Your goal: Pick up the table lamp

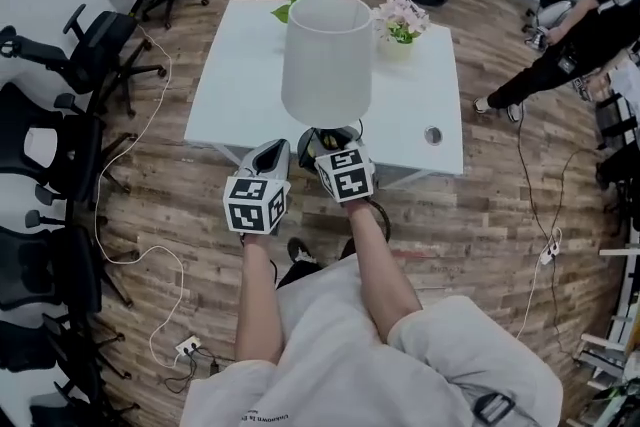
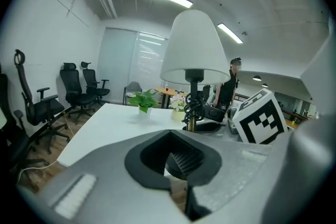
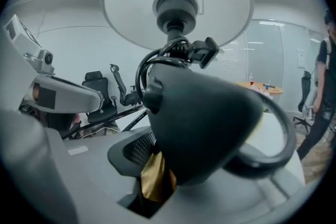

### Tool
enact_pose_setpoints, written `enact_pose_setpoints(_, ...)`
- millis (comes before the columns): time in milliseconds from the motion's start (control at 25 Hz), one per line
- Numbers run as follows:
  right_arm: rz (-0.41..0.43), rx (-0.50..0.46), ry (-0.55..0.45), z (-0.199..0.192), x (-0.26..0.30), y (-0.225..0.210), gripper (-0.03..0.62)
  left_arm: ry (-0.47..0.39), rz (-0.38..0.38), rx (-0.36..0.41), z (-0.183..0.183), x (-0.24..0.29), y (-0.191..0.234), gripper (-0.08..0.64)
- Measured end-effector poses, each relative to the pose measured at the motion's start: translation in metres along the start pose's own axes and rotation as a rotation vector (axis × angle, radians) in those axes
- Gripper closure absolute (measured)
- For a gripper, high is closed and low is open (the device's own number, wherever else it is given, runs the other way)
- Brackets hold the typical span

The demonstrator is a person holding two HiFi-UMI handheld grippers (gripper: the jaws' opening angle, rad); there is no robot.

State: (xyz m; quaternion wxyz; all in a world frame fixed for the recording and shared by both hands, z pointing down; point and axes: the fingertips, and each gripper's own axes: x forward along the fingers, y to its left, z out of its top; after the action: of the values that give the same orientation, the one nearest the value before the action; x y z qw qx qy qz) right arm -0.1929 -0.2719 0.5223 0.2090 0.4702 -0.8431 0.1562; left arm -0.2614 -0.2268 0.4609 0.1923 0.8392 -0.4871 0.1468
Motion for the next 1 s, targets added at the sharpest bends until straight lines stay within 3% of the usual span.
enact_pose_setpoints(320,0.149,-0.091,0.014,0.003,-0.007,-0.013,0.453,-0.044,0.122,-0.039,0.009,0.013,-0.031,0.558)
enact_pose_setpoints(600,0.214,-0.149,0.031,-0.01,-0.028,-0.055,0.453,-0.059,0.213,-0.094,-0.001,0.029,-0.072,0.558)
enact_pose_setpoints(1000,0.232,-0.179,0.043,-0.04,-0.067,-0.1,0.453,-0.046,0.227,-0.093,-0.014,0.053,-0.132,0.558)
